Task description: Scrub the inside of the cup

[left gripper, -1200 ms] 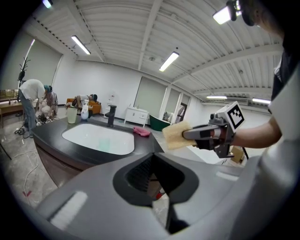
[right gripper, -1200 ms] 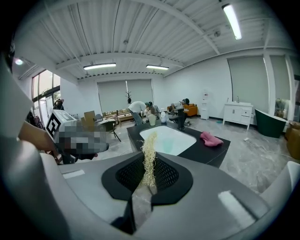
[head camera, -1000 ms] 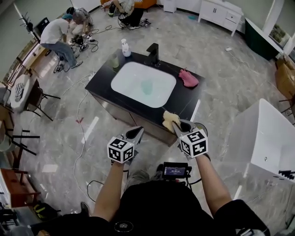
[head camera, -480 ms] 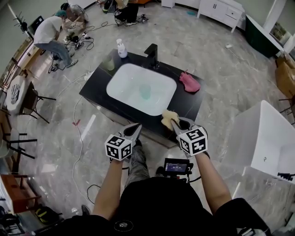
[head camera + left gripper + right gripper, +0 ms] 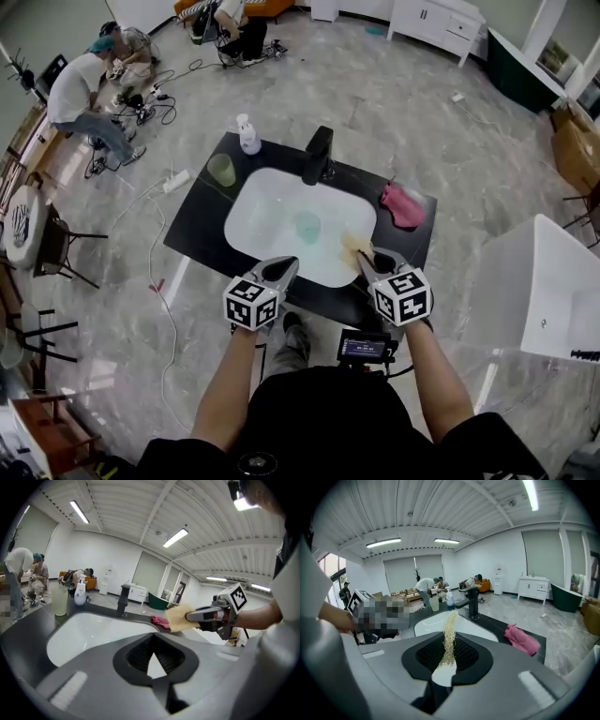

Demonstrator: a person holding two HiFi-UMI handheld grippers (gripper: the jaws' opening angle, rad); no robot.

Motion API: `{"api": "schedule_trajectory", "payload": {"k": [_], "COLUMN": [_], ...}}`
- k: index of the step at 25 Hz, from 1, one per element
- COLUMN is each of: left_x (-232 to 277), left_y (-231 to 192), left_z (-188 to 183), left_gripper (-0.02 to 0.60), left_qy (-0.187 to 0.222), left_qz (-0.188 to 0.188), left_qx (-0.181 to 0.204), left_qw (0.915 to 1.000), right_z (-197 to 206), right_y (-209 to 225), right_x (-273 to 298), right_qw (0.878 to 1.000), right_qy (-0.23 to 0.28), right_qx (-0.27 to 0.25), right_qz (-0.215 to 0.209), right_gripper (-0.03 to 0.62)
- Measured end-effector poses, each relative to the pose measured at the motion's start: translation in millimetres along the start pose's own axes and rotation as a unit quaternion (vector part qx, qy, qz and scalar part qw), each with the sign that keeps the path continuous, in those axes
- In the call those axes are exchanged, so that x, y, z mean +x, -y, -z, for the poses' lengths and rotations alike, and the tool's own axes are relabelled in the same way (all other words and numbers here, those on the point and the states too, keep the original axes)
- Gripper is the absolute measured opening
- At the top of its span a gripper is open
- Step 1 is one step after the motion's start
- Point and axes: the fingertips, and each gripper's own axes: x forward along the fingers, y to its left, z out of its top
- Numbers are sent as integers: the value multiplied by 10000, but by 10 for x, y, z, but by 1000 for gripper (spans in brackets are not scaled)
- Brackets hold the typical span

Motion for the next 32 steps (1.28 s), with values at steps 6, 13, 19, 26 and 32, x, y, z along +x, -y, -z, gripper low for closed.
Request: {"api": "schedule_trajectory", "payload": {"k": [6,13,19,26,32], "left_x": [110,269,446,542,601], "left_y": [-595,-896,-861,-771,-751], "left_z": [-288,-292,-277,-430,-456], "left_gripper": [0,0,0,0,0], "left_qy": [-103,-189,-284,-261,-274], "left_qz": [267,501,627,552,475], "left_qx": [98,11,-14,37,43], "left_qw": [9995,9986,9976,9981,9985], "right_z": [-314,-340,-331,-539,-483], "right_y": [-31,-23,76,267,266], "right_x": [506,775,836,844,892], "right_qw": [9996,9991,9992,9998,9998], "right_qy": [6,-127,-236,-155,-192], "right_qx": [94,136,104,-47,-36], "right_qz": [252,385,290,133,-30], "right_gripper": [44,44,44,44,44]}}
